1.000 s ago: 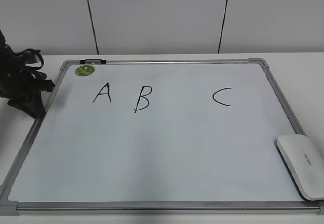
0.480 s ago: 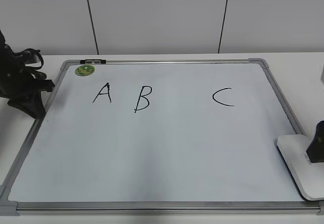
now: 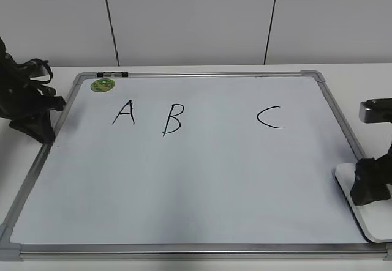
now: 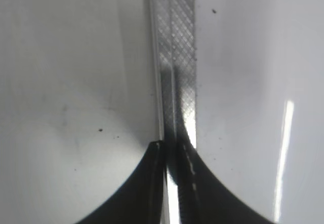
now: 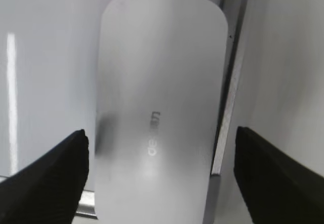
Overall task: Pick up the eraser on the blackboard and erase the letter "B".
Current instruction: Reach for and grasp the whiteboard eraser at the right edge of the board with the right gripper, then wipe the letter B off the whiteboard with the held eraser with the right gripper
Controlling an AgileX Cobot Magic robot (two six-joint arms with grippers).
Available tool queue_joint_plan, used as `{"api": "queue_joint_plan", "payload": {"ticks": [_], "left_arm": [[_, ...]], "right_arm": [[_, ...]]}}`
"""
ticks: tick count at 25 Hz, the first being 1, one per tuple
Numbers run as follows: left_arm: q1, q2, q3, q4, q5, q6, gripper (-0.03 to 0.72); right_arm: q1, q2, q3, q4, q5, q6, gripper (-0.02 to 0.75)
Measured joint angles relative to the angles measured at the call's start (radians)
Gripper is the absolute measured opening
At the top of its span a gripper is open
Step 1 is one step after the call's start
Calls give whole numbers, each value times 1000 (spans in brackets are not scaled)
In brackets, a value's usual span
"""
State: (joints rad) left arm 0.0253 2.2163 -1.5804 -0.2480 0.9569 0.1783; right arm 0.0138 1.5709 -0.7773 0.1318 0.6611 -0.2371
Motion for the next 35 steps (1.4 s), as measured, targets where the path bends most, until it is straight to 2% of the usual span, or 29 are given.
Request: {"api": "queue_joint_plan", "payload": {"ticks": [11, 17, 23, 30, 35], "left_arm": [[0, 0, 0, 0, 0, 0, 49], [0, 0, 0, 0, 0, 0, 48], [0, 0, 0, -2, 0, 0, 49], [0, 0, 0, -2, 0, 0, 49], [0, 0, 0, -2, 0, 0, 48]], "right_arm": [[2, 89, -13, 0, -48, 1, 664], [5, 92, -13, 6, -49, 2, 554], [5, 92, -15, 8, -47, 7, 533], [18, 96, -138, -3, 107, 7, 533], [109, 96, -278, -9, 210, 7, 533]]}}
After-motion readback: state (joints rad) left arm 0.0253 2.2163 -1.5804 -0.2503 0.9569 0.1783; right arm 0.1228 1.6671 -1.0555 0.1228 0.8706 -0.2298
